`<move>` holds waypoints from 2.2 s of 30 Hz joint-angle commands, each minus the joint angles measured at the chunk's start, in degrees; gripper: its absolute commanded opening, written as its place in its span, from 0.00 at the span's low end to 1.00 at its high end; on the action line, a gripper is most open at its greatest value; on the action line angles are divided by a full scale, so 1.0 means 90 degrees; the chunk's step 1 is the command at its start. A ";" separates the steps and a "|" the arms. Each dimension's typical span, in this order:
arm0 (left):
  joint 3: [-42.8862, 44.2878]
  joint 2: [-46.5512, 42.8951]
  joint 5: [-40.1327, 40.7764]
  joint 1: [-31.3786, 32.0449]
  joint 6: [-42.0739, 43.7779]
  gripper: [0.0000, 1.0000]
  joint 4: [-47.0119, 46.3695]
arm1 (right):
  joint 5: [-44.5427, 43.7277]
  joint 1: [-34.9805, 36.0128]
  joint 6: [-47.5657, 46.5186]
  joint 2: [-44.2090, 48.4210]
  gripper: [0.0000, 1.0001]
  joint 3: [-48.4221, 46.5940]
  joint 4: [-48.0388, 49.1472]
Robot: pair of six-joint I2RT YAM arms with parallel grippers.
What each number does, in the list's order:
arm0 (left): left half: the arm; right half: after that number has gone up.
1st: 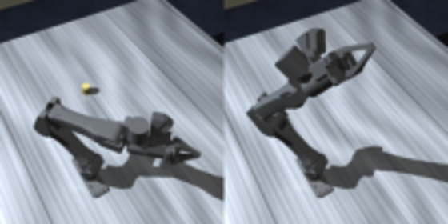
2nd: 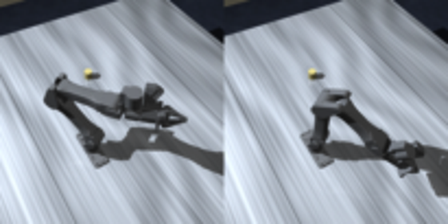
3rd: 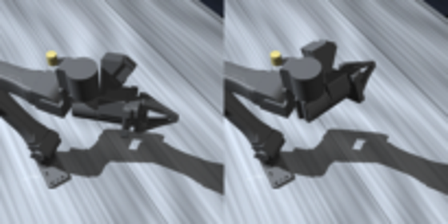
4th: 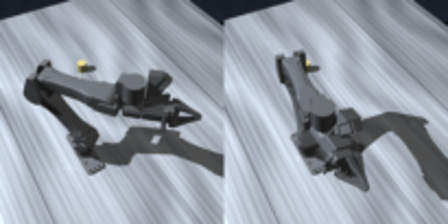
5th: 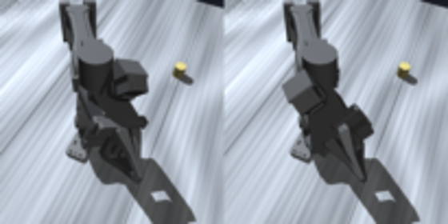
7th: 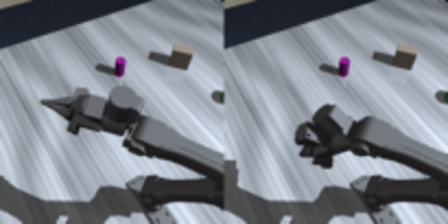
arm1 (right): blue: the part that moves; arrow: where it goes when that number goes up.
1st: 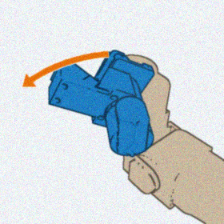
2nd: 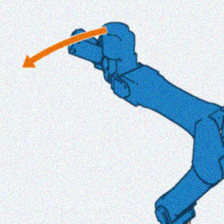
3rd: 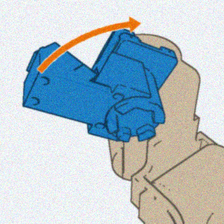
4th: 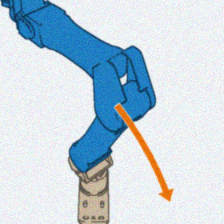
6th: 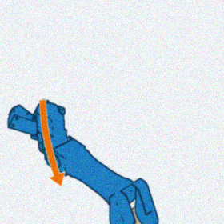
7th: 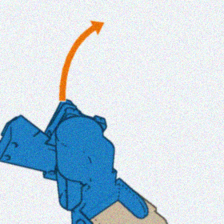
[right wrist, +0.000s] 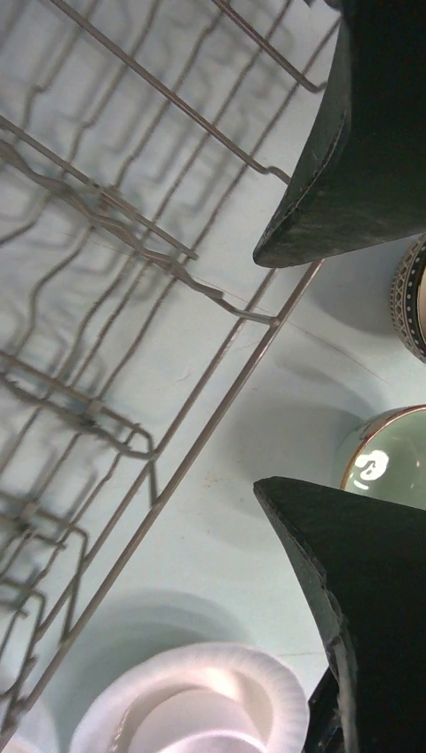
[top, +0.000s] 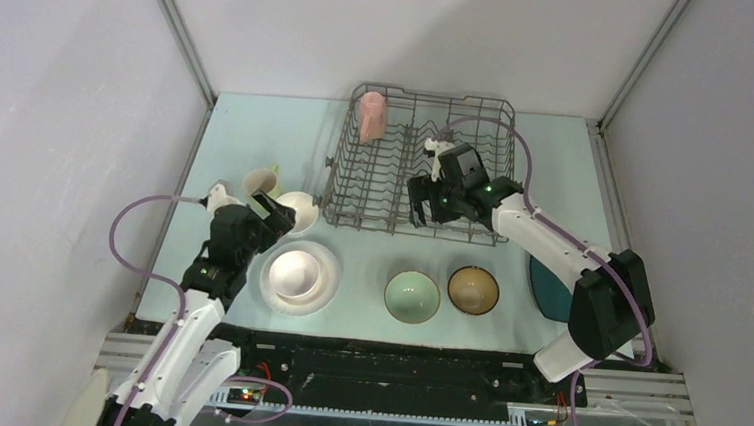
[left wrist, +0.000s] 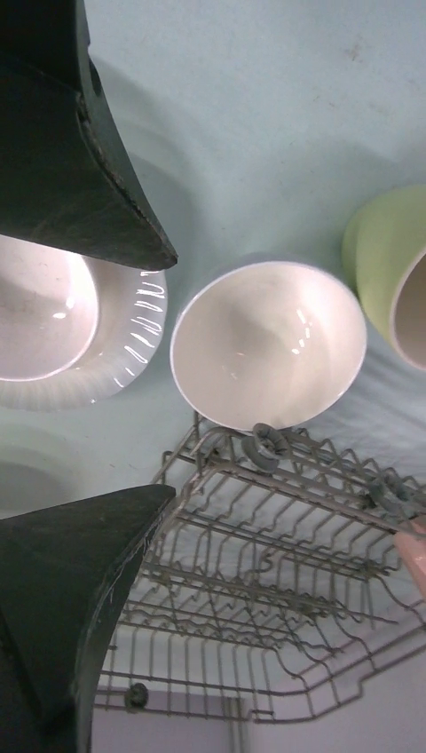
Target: Load the mixed dishes into the dish rack
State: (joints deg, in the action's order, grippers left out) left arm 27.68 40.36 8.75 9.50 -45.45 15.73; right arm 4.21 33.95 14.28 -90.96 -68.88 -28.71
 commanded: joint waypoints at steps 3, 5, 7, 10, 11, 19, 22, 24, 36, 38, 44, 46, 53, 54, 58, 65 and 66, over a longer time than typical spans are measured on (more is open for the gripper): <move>-0.0129 0.0053 -0.0661 -0.0850 -0.0465 0.98 -0.0207 | -0.0170 0.0160 -0.0471 0.0317 0.91 -0.0651 0.0062; -0.0326 0.0027 -0.0915 -0.1232 -0.0586 0.98 -0.0357 | -0.0015 0.0250 -0.0637 0.0295 0.90 -0.0654 0.0365; -0.0443 0.0027 -0.1129 -0.1455 -0.0676 0.97 -0.0462 | 0.0111 0.0326 -0.0713 0.0247 0.90 -0.0649 0.0520; -0.0408 0.0178 -0.1050 -0.1547 -0.0796 0.93 -0.0322 | 0.0248 0.0416 -0.0719 0.0220 0.89 -0.0635 0.0679; -0.0334 0.0348 -0.1031 -0.1550 -0.0807 0.91 -0.0236 | 0.0261 0.0453 -0.0718 0.0233 0.89 -0.0576 0.0800; 0.0061 0.1397 -0.1158 -0.1548 -0.0673 0.73 -0.0533 | 0.0272 0.0591 -0.0684 0.0414 0.88 -0.0226 0.1249; -0.0010 0.1652 -0.1069 -0.1525 -0.0818 0.62 -0.0774 | 0.0241 0.0593 -0.0663 0.0565 0.88 -0.0028 0.1437; -0.0060 0.1815 -0.1020 -0.1513 -0.0899 0.58 -0.1006 | 0.0236 0.0597 -0.0641 0.0651 0.88 0.0093 0.1541; 0.0089 0.2694 -0.0594 -0.1222 -0.1083 0.34 -0.1359 | 0.0154 0.0599 -0.0516 0.0800 0.88 0.0352 0.1674; 0.0146 0.2653 -0.0480 -0.1221 -0.1033 0.14 -0.1165 | 0.0103 0.0592 -0.0513 0.0794 0.88 0.0358 0.1671; 0.0313 0.2006 -0.0041 -0.1221 -0.0961 0.00 -0.0328 | -0.0001 0.0576 -0.0444 0.0777 0.88 0.0358 0.1648; 0.0318 0.1726 -0.0156 -0.1221 -0.0951 0.00 -0.0132 | -0.0025 0.0576 -0.0415 0.0763 0.88 0.0359 0.1645; 0.0447 0.0534 -0.0576 -0.1224 -0.0746 0.00 0.0564 | -0.0022 0.0582 -0.0324 0.0691 0.88 0.0351 0.1743; 0.0482 0.0252 -0.0485 -0.1222 -0.0681 0.00 0.0639 | 0.0008 0.0580 -0.0316 0.0702 0.88 0.0367 0.1754; 0.0847 -0.0383 -0.0090 -0.1231 -0.0358 0.00 0.1172 | 0.0063 0.0577 -0.0296 0.0837 0.88 0.0493 0.1911; 0.1599 -0.0852 -0.0319 -0.1231 0.0117 0.00 0.1715 | 0.0097 0.0573 -0.0298 0.1156 0.88 0.0632 0.2008; 0.1601 -0.0852 -0.0480 -0.1231 0.0142 0.00 0.1552 | 0.0127 0.0578 -0.0271 0.1188 0.89 0.0652 0.2074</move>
State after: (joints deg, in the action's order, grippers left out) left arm 38.81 34.22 8.21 -1.63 -46.72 32.29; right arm 4.73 39.13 11.16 -83.96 -63.26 -14.02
